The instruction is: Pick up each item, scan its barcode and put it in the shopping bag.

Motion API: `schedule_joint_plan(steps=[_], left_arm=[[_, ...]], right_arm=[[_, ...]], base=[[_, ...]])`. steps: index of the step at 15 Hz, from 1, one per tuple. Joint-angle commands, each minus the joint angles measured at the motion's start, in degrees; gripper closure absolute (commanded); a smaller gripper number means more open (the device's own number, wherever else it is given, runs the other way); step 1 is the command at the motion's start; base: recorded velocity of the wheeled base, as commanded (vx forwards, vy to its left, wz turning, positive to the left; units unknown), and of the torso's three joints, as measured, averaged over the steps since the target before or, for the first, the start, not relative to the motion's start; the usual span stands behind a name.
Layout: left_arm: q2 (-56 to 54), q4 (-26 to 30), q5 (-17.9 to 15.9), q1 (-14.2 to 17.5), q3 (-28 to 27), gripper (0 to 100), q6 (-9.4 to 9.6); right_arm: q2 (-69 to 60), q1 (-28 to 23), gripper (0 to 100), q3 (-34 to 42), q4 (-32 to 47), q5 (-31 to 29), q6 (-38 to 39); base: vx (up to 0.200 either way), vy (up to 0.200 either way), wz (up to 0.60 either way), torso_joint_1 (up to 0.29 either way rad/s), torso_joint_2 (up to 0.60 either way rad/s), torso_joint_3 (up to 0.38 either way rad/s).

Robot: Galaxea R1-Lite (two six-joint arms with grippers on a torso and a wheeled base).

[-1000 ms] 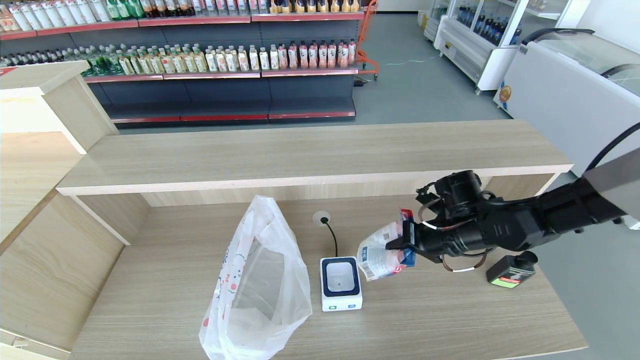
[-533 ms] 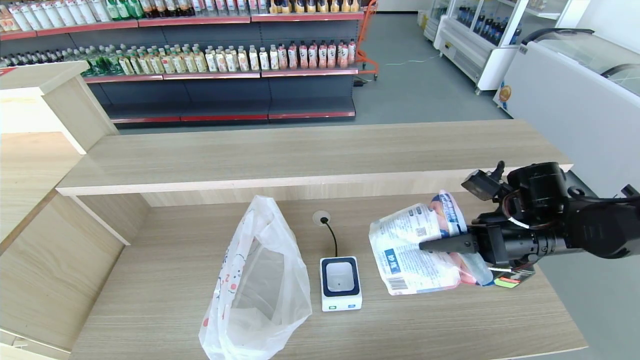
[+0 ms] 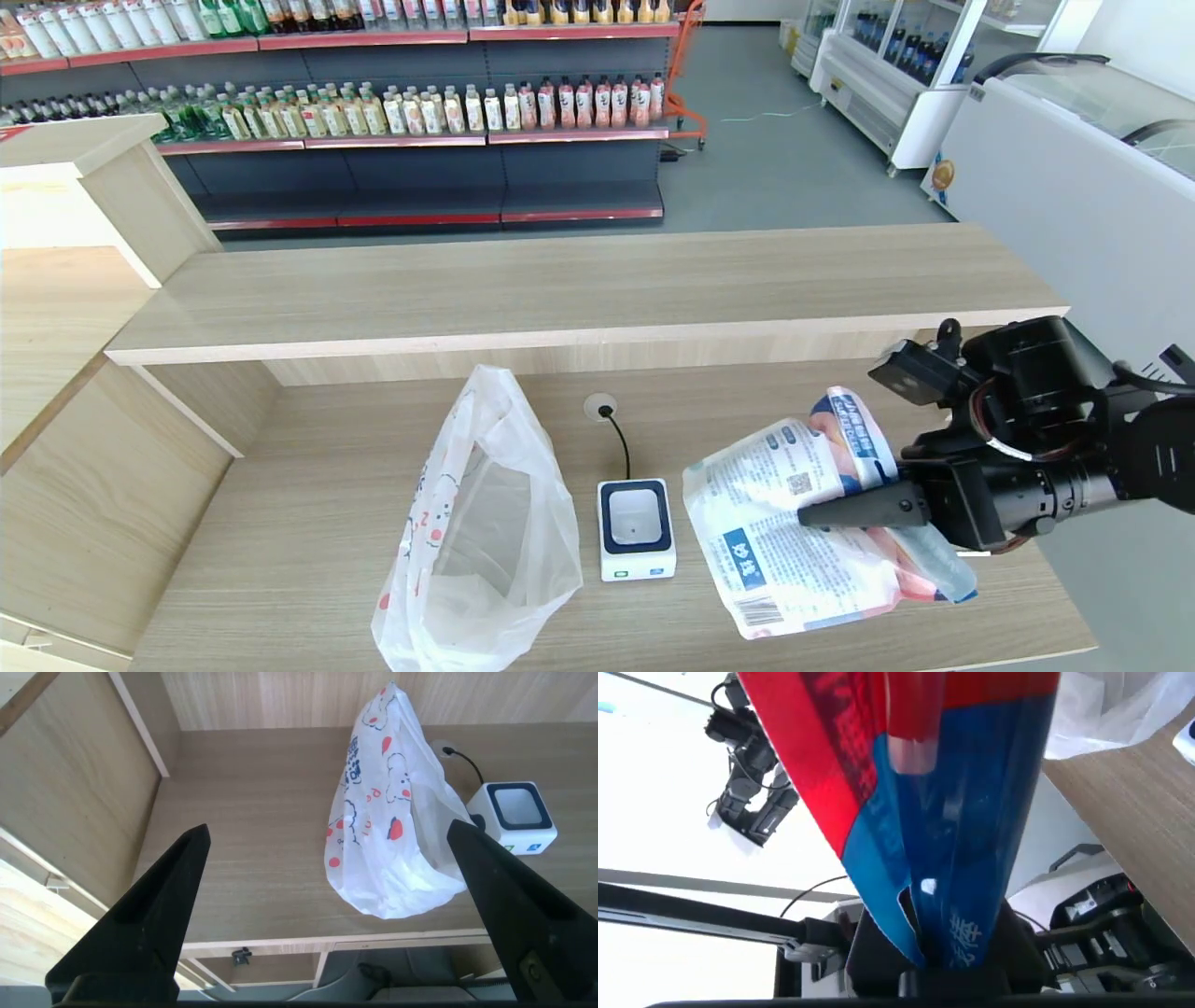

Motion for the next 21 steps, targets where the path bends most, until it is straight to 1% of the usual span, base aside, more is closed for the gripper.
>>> schedule_joint_plan(steps=[1, 4, 5, 6, 18, 19, 20, 21], left_arm=[[-0.02, -0.01, 0.05, 0.00, 0.01, 0, -0.04], [-0.02, -0.01, -0.04, 0.00, 0.01, 0, -0.04], [-0.02, -0.01, 0.05, 0.00, 0.01, 0, -0.04], [-0.02, -0.01, -0.04, 0.00, 0.01, 0, -0.04], [-0.02, -0.01, 0.05, 0.00, 0.01, 0, -0.04], [-0.02, -0.01, 0.05, 0.00, 0.01, 0, -0.04], [-0.02, -0.01, 0.05, 0.00, 0.01, 0, -0.04], [-0.02, -0.01, -0.04, 0.00, 0.01, 0, -0.04]], right_arm=[[-0.62, 2.42, 100, 0.76, -0.11, -0.07, -0.09], [0.26, 4.17, 100, 0.59, -0.37, -0.86, -0.18], [1.40, 4.88, 100, 0.76, -0.55, -3.41, -0.61], [2.11, 5.05, 100, 0.85, -0.55, -4.03, -0.70], [3.51, 6.02, 100, 0.67, -3.01, -4.29, -1.93], [3.25, 5.93, 100, 0.76, -3.18, -4.38, -2.72], [2.90, 5.49, 100, 0.76, -4.06, -4.56, -5.98], [2.28, 4.70, 100, 0.67, -6.08, -6.84, -11.25]], base=[[0.000, 0.000, 0.00, 0.000, 0.00, 0.000], [0.000, 0.000, 0.00, 0.000, 0.00, 0.000], [0.000, 0.000, 0.00, 0.000, 0.00, 0.000], [0.000, 0.000, 0.00, 0.000, 0.00, 0.000], [0.000, 0.000, 0.00, 0.000, 0.00, 0.000], [0.000, 0.000, 0.00, 0.000, 0.00, 0.000], [0.000, 0.000, 0.00, 0.000, 0.00, 0.000], [0.000, 0.000, 0.00, 0.000, 0.00, 0.000]])
